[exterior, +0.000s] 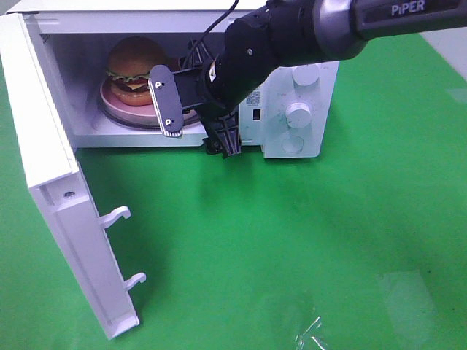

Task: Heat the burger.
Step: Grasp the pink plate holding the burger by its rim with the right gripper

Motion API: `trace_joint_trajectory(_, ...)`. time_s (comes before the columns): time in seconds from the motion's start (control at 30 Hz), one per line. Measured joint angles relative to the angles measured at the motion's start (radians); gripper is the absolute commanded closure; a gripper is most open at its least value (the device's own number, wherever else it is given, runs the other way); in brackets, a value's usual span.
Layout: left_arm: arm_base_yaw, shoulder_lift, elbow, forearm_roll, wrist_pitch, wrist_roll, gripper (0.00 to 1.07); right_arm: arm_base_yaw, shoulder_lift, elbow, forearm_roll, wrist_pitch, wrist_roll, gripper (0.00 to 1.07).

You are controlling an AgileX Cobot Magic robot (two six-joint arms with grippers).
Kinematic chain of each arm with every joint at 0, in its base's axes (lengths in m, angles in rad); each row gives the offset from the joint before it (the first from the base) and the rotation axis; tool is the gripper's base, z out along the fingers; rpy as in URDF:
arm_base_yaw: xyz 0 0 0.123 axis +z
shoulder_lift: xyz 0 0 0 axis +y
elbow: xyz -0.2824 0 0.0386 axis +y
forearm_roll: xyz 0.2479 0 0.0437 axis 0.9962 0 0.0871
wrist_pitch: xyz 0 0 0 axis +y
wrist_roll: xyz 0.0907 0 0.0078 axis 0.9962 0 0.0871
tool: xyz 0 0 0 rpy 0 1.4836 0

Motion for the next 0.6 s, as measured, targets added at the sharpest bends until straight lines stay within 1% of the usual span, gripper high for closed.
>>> trace_joint_trajectory(0.03, 0.0, 0.0, 0.0, 0.0, 0.0, 0.0, 0.07, 0.0, 0.02, -0.025, 0.005, 0.001, 0.0, 0.15)
trace_joint_trajectory(0.07, 0.0, 0.0, 0.0, 0.0, 0.0, 0.0, 0.07, 0.0, 0.02, -0.025, 0.005, 0.001, 0.0, 0.15)
trace_joint_trajectory(0.1, 0.0, 0.0, 0.0, 0.0, 0.0, 0.0, 0.07, 0.0, 0.044, -0.058, 0.012, 0.01, 0.001, 0.16)
trace_joint_trajectory(0.37, 0.0, 0.0, 0.0, 0.0, 0.0, 0.0, 0.07, 0.001, 0.101, -0.122, 0.028, 0.027, 0.001, 0.16)
trace_joint_trajectory(0.4, 0.0, 0.0, 0.0, 0.0, 0.0, 0.0, 0.07, 0.005, 0.121, -0.15, 0.033, 0.032, 0.001, 0.17)
trace_joint_trajectory(0.43, 0.0, 0.0, 0.0, 0.0, 0.0, 0.0, 0.07, 0.005, 0.121, -0.15, 0.033, 0.032, 0.001, 0.17)
trace_joint_trajectory(0.47, 0.0, 0.0, 0.0, 0.0, 0.0, 0.0, 0.07, 0.009, 0.143, -0.181, 0.044, 0.043, 0.001, 0.17)
trace_joint_trajectory(0.5, 0.0, 0.0, 0.0, 0.0, 0.0, 0.0, 0.07, 0.009, 0.143, -0.181, 0.044, 0.043, 0.001, 0.17)
trace_joint_trajectory(0.53, 0.0, 0.0, 0.0, 0.0, 0.0, 0.0, 0.07, 0.011, 0.163, -0.209, 0.062, 0.053, 0.001, 0.18)
trace_joint_trajectory(0.57, 0.0, 0.0, 0.0, 0.0, 0.0, 0.0, 0.07, 0.011, 0.163, -0.209, 0.062, 0.053, 0.001, 0.18)
trace_joint_trajectory(0.6, 0.0, 0.0, 0.0, 0.0, 0.0, 0.0, 0.07, 0.011, 0.177, -0.233, 0.076, 0.059, 0.001, 0.18)
